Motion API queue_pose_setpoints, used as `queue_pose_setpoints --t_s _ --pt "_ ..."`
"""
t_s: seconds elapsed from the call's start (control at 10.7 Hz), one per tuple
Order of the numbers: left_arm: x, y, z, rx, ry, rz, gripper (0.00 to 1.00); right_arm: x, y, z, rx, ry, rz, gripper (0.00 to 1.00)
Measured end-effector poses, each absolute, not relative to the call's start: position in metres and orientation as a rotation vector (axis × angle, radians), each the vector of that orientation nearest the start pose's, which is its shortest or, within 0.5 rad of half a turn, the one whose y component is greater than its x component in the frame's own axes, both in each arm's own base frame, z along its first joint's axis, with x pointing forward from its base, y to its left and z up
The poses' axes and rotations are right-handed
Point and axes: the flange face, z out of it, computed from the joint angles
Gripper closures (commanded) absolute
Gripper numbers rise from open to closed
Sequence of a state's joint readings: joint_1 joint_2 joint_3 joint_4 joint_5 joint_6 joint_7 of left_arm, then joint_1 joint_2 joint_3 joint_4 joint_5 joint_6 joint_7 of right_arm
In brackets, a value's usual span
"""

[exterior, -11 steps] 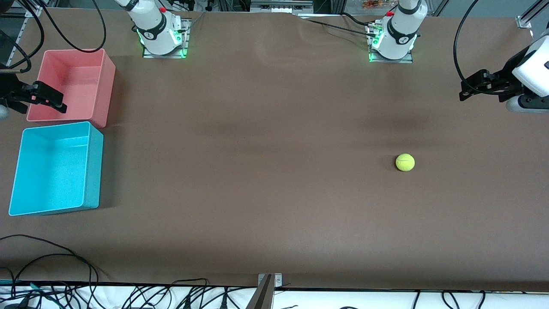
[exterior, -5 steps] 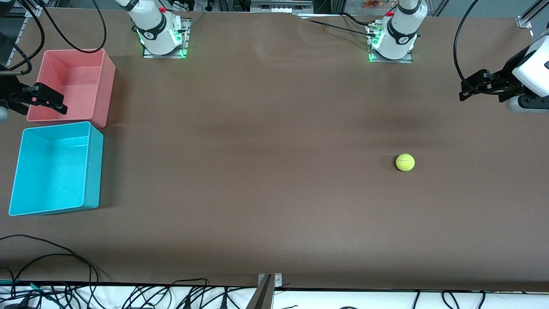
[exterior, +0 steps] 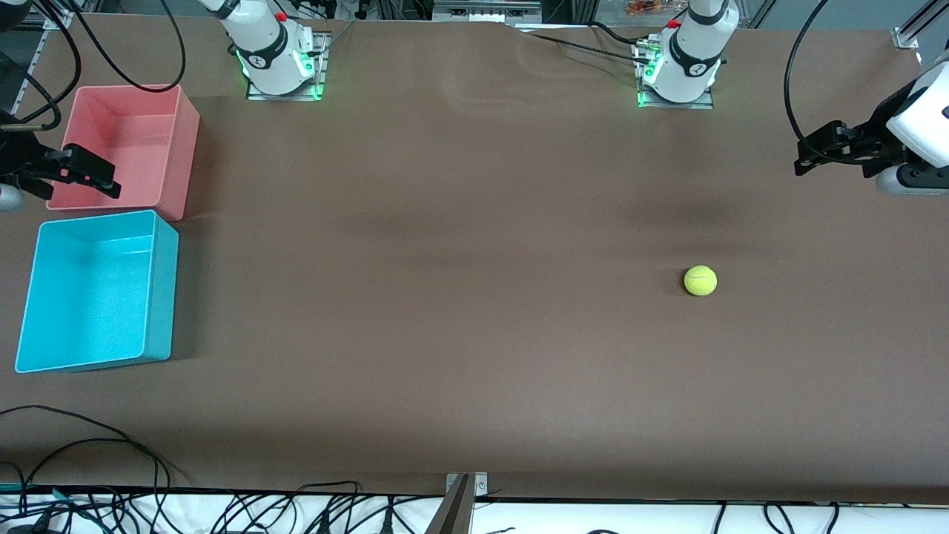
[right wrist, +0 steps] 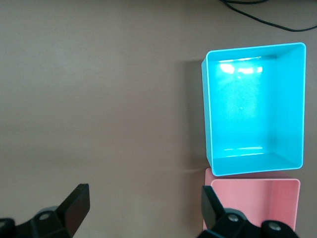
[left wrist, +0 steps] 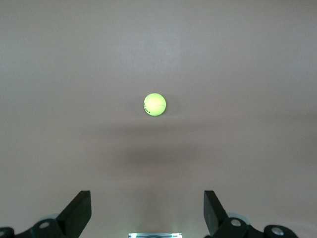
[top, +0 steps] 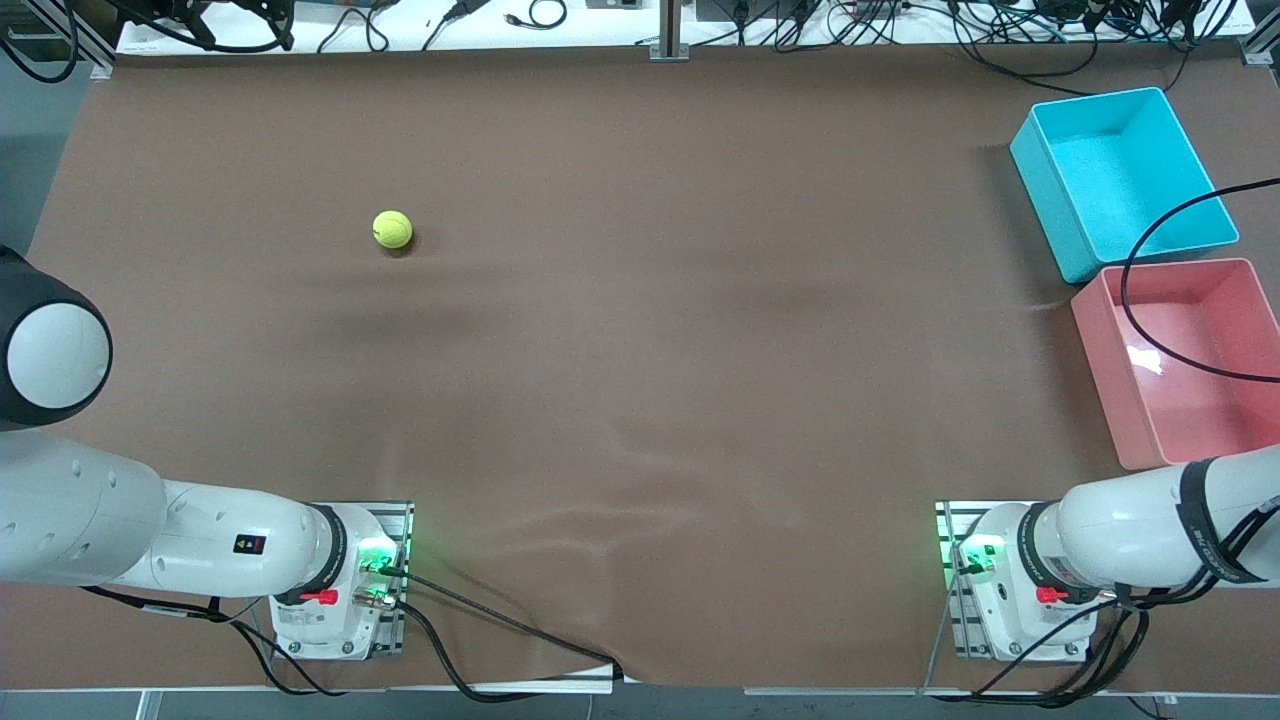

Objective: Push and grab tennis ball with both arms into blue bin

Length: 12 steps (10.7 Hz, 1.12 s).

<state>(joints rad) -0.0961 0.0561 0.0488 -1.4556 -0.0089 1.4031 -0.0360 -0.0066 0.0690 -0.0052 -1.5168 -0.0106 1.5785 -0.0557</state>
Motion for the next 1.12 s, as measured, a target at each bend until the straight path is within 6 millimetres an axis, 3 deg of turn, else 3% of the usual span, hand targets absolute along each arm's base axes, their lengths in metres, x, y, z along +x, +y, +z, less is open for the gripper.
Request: queue_pose_setpoints --t_s 0.37,1.12 --pt "0.555 -0.028 0.634 -3.140 0.019 0.154 0.00 0.577 0.013 0.612 -3.150 -0.124 0.005 0.00" --pt "0.555 -0.026 0.634 -3.140 0.013 0.152 0.00 0.580 0.011 0.607 -3.150 -0.117 0.014 0.00"
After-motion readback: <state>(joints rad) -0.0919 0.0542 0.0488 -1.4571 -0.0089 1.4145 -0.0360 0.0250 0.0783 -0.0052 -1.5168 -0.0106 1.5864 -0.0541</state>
